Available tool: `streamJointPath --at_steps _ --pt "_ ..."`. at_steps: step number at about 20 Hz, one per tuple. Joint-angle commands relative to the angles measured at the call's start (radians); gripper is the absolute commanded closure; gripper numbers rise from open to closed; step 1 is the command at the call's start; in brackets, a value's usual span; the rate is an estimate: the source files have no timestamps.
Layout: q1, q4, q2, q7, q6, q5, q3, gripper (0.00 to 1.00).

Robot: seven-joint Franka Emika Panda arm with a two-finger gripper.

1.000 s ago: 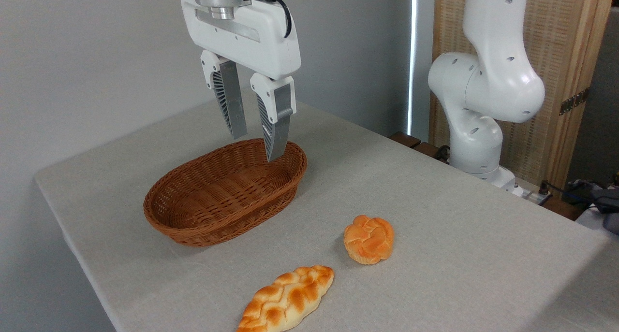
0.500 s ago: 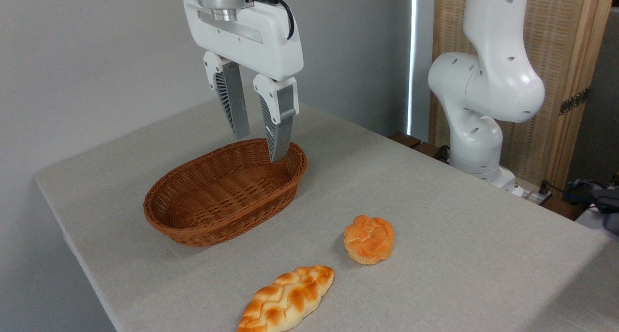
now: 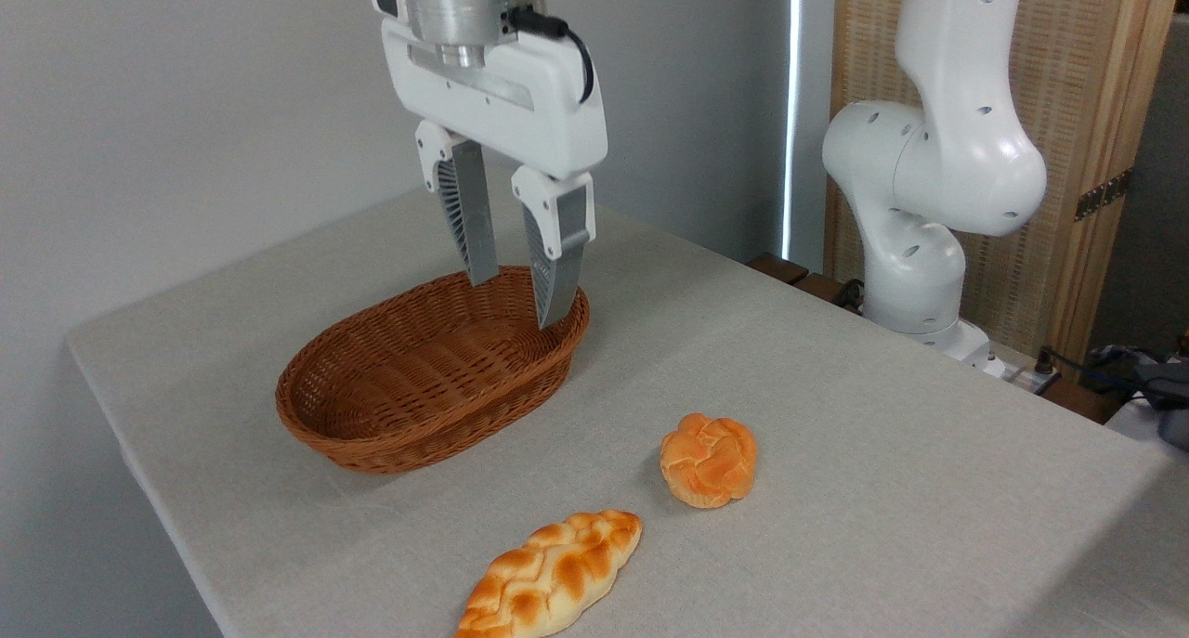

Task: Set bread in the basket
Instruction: 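Move the open gripper over the braided bread loaf and lower it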

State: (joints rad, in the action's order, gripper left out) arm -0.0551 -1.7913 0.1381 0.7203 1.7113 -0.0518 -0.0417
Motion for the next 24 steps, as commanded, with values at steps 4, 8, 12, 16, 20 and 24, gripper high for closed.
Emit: streamJointPath --at_steps 4,8,12,16,20,24 --pt "0.063 -0.112 0.017 -0.002 0.092 0.013 -0.029 0.0" --pt "0.067 -0.221 0.018 0.031 0.256 0.015 -0.035 0.0" --pt "0.067 -0.29 -0.008 0.14 0.353 0.055 -0.035 0.0" --pt "0.067 -0.312 -0.047 0.149 0.364 0.128 -0.037 0.0" --pt "0.067 -0.326 -0.12 0.146 0.412 0.161 -0.037 0.0" --pt "0.067 -0.344 -0.123 0.148 0.407 0.159 -0.037 0.0"
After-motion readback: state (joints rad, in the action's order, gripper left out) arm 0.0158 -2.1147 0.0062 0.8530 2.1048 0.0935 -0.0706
